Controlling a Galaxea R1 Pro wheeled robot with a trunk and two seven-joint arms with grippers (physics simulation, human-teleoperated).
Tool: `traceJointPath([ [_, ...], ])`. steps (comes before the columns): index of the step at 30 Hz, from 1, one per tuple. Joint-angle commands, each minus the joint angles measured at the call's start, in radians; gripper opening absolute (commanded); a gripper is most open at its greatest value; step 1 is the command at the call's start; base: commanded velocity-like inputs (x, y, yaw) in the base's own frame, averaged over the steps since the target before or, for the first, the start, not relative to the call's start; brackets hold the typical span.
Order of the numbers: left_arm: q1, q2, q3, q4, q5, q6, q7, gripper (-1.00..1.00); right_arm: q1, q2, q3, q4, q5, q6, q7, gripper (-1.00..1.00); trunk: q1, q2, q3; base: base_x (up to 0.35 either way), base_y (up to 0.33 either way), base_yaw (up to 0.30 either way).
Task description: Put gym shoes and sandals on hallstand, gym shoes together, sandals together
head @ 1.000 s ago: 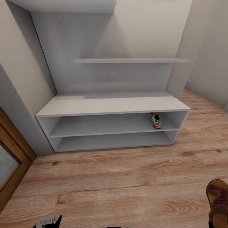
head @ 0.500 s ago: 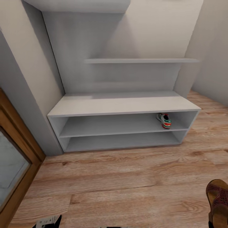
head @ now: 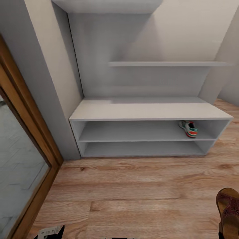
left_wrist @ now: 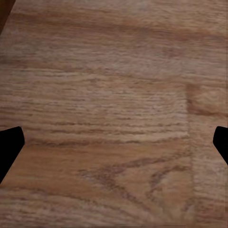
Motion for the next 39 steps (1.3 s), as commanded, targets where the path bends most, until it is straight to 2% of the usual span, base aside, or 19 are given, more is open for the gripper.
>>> traceJointPath([
  [1, -0.001, 0.000, 0.003, 0.001, 0.007, -0.001, -0.010, 1.00, -0.001, 0.000, -0.004, 0.000, -0.005, -0.002, 0.010, -1.00, 0.000, 0.000, -0.001, 0.000, 0.070, 0.158],
  [16, -0.001, -0.001, 0.001, 0.001, 0.000, -0.002, -0.011, 1.00, -0.001, 0.000, -0.004, 0.001, -0.005, -0.001, 0.009, -1.00, 0.000, 0.000, -0.001, 0.000, 0.013, 0.029],
  [21, -0.001, -0.002, -0.014, -0.016, -0.001, -0.003, -0.034, 1.00, -0.001, 0.000, -0.004, 0.001, -0.005, -0.001, 0.008, -1.00, 0.000, 0.000, -0.001, 0.000, 0.000, 0.000],
  [22, -0.002, -0.003, -0.017, -0.022, -0.002, -0.003, -0.056, 1.00, -0.001, 0.000, -0.004, 0.001, -0.005, -0.001, 0.008, -1.00, 0.000, 0.000, -0.001, 0.000, 0.000, 0.000],
  [23, -0.012, 0.001, -0.054, -0.034, -0.011, 0.007, -0.376, 1.00, -0.001, 0.000, -0.003, 0.015, -0.004, 0.000, 0.009, -1.00, 0.000, 0.000, -0.001, 0.000, 0.000, 0.000],
  [24, -0.014, 0.000, -0.056, -0.034, -0.012, 0.009, -0.415, 1.00, -0.001, 0.000, -0.002, 0.022, -0.004, 0.000, 0.009, -1.00, 0.000, 0.000, -0.001, 0.000, 0.000, 0.000],
  [25, -0.016, 0.000, -0.058, -0.036, -0.012, 0.013, -0.485, 1.00, -0.001, 0.000, 0.004, 0.038, -0.004, 0.000, 0.010, -1.00, 0.000, 0.000, -0.001, 0.000, 0.000, 0.000],
  [26, -0.017, -0.001, -0.058, -0.037, -0.011, 0.015, -0.517, 1.00, -0.001, 0.000, 0.010, 0.047, -0.004, 0.000, 0.010, -1.00, 0.000, 0.000, -0.001, 0.000, 0.000, 0.000],
  [27, -0.018, -0.003, -0.059, -0.040, -0.011, 0.017, -0.571, 1.00, -0.001, 0.000, 0.028, 0.067, -0.004, 0.000, 0.010, -1.00, 0.000, 0.000, -0.001, 0.000, 0.000, 0.000],
  [29, -0.019, -0.005, -0.059, -0.044, -0.010, 0.018, -0.611, 1.00, -0.001, 0.000, 0.054, 0.083, -0.005, -0.001, 0.010, -1.00, 0.000, 0.000, -0.001, 0.000, 0.000, 0.000],
  [30, -0.020, -0.006, -0.058, -0.047, -0.008, 0.019, -0.640, 1.00, -0.001, 0.000, 0.089, 0.095, -0.005, -0.001, 0.010, -1.00, 0.000, 0.000, -0.001, 0.000, 0.000, 0.000],
  [32, -0.019, -0.005, -0.057, -0.048, -0.005, 0.019, -0.659, 1.00, -0.001, 0.000, 0.130, 0.103, -0.005, -0.001, 0.009, -1.00, 0.000, 0.000, -0.001, 0.000, 0.000, 0.000],
  [33, -0.017, -0.003, -0.056, -0.047, -0.004, 0.017, -0.672, 1.00, -0.001, 0.000, 0.177, 0.107, -0.005, -0.001, 0.007, -1.00, 0.000, 0.000, -0.001, 0.000, 0.000, 0.000],
  [35, -0.015, -0.001, -0.056, -0.045, -0.006, 0.016, -0.682, 1.00, -0.001, 0.000, 0.228, 0.110, -0.005, 0.000, 0.006, -1.00, 0.000, 0.000, -0.001, 0.000, 0.000, 0.000],
  [36, -0.012, 0.001, -0.055, -0.043, -0.007, 0.013, -0.691, 1.00, -0.002, 0.000, 0.279, 0.112, -0.005, 0.001, 0.005, -1.00, 0.000, 0.000, -0.001, 0.000, 0.000, 0.000],
  [37, -0.011, 0.003, -0.055, -0.043, -0.007, 0.012, -0.696, 1.00, -0.001, 0.000, 0.305, 0.112, -0.005, 0.002, 0.004, -1.00, 0.000, 0.000, -0.001, 0.000, 0.000, 0.000],
  [38, -0.008, 0.009, -0.055, -0.042, -0.008, 0.010, -0.712, 1.00, -0.002, 0.000, 0.354, 0.113, -0.006, 0.003, 0.002, -1.00, 0.000, 0.000, -0.001, 0.000, 0.000, 0.000],
  [39, -0.007, 0.013, -0.056, -0.041, -0.008, 0.009, -0.723, 1.00, -0.002, 0.000, 0.377, 0.114, -0.006, 0.003, 0.001, -1.00, 0.000, 0.000, -0.001, 0.000, 0.000, 0.000],
])
